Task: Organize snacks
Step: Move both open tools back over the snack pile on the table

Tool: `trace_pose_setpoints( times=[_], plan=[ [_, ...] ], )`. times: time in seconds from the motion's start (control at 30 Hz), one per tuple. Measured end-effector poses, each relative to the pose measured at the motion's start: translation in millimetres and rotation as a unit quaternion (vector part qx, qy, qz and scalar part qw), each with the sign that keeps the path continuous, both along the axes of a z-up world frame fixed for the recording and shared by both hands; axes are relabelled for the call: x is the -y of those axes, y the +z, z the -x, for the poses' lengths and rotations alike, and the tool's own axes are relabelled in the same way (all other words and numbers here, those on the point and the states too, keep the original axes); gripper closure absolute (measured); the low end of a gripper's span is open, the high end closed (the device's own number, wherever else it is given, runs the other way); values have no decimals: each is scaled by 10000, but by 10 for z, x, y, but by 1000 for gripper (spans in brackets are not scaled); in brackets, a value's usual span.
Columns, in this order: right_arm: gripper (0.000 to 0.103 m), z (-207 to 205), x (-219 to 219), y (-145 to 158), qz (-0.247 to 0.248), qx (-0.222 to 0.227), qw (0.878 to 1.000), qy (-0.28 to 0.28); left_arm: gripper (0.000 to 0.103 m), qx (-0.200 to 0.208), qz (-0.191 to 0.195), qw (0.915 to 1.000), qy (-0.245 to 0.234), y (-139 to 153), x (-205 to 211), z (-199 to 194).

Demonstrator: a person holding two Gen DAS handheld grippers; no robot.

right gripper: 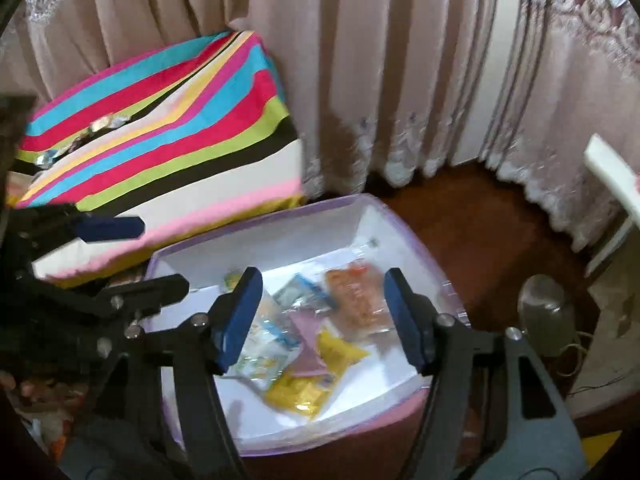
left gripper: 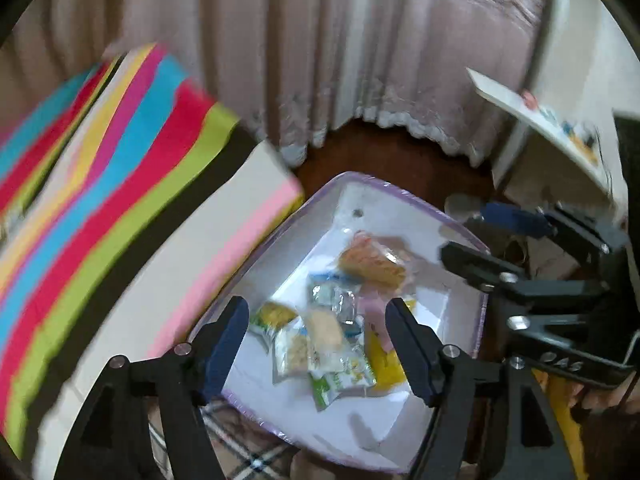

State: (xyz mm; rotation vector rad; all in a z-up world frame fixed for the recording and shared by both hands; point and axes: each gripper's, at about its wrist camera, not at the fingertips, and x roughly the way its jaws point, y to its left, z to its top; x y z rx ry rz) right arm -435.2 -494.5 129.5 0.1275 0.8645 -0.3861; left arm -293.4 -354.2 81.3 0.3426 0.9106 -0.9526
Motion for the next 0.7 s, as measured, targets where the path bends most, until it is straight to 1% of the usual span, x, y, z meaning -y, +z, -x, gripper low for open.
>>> trace_pose_setpoints(
  times=[0.03,0.07,0.1,0.13,0.17,0.2,0.23,0.27,0.3,0.33,0.37,0.4,0.43,0.47,0.5,0.57,0.6,0.63,0.67,0.7],
  plan=[
    [36,-70,-49,-17,22,-66,10000,66,31,-38,58,9999,119,-10,-104,-91],
    [36,-196,-143,-30,64,-140,9996,238,31,13,155,9993,325,-3,-274,-230],
    [36,-312,-233,-30,62,-169,9989,423,30,136,202,9981,559,10,-440,-371],
    [36,-453,-329,-34,36,-193,9979,623,25,249,195,9966,757,-4,-560,-466],
    [33,-679,-510,-32,-35,-199,9950,983,23,423,143,9931,1089,-1,-752,-650],
    [30,-803,-628,-46,-81,-183,9922,1234,21,550,96,9886,1398,-13,-941,-809],
    [23,-978,-772,-53,-139,-150,9879,1539,21,649,33,9812,1815,-32,-1198,-1010],
    [20,-1267,-970,-66,-190,-97,9812,1916,21,672,-7,9752,2110,-46,-1380,-1172],
    [20,-1460,-1094,-86,-214,-68,9772,2110,21,653,-27,9673,2451,-69,-1620,-1336],
    [20,-1666,-1207,-115,-250,-42,9731,2291,21,606,-24,9570,2838,-99,-1913,-1513],
    [20,-1938,-1347,-171,-284,-64,9690,2455,21,567,-53,9447,3230,-131,-2203,-1692],
    [20,-2310,-1508,-264,-355,-222,9659,2554,20,543,-94,9367,3458,-162,-2380,-1798],
    [20,-2500,-1580,-333,-426,-327,9640,2603,20,491,-188,9214,3852,-218,-2710,-1972],
    [20,-2880,-1740,-434,-634,-462,9588,2730,20,465,-244,9135,4034,-260,-2874,-2054],
    [20,-3120,-1832,-491,-767,-495,9561,2785,20,432,-359,8979,4366,-325,-3180,-2205],
    [20,-3674,-2006,-618,-927,-563,9542,2788,20,410,-476,8786,4735,-405,-3567,-2360],
    [20,-3989,-2112,-689,-947,-596,9543,2771,20,327,-532,8671,4942,-487,-3828,-2447],
    [20,-4236,-2177,-741,-974,-615,9539,2770,20,260,-547,8609,5052,-529,-3991,-2506],
    [20,-4589,-2261,-834,-1017,-653,9540,2744,20,198,-548,8556,5144,-569,-4129,-2561],
    [20,-4789,-2324,-899,-1004,-687,9551,2702,20,129,-537,8508,5226,-601,-4250,-2621]
  ],
)
